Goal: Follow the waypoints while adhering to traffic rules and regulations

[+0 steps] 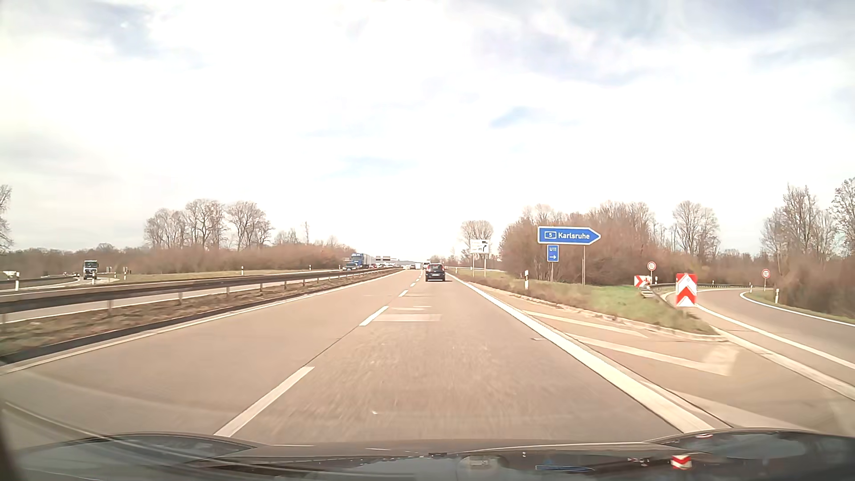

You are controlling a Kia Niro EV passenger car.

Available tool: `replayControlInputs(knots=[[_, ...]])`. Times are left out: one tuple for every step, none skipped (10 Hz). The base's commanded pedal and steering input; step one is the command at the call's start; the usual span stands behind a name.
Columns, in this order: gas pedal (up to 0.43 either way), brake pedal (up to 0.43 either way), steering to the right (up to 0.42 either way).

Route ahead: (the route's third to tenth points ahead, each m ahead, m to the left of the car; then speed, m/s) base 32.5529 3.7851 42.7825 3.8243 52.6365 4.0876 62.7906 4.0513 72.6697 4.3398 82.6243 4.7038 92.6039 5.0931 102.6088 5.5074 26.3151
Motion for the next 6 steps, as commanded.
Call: replayControlInputs(knots=[[0.26, 0.0, 0.0], [0.26, 0.0, 0.0], [0.26, 0.0, 0.0], [0.26, 0.0, 0.0], [0.26, 0.0, 0.0], [0.26, 0.0, 0.0]])
